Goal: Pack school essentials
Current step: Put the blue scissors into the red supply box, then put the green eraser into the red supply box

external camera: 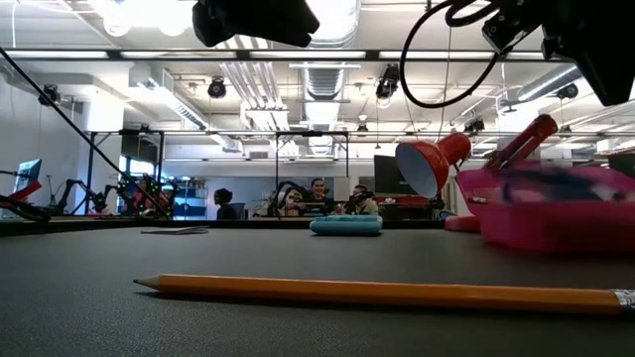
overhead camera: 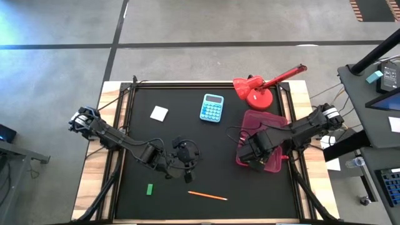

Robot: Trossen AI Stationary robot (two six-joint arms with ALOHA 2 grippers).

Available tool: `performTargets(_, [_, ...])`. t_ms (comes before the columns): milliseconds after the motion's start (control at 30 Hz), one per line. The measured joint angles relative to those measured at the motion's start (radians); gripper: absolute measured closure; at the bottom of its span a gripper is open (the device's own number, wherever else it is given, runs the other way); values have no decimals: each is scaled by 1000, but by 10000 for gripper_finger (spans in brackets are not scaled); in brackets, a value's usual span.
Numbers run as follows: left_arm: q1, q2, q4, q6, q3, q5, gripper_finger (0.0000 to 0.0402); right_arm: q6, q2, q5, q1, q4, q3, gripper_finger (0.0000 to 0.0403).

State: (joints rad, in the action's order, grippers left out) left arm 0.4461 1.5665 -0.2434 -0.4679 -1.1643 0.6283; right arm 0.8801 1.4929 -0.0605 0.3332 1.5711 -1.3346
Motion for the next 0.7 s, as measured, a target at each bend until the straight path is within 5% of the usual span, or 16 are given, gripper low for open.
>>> performTargets(433, [0,0,-19,-24,8,-5,304,51,-7,0,0,2,-3,257])
performTargets(700, [-17,-4,-249,-186,8,-198,304,153,-7,37,51,-96,-95,265])
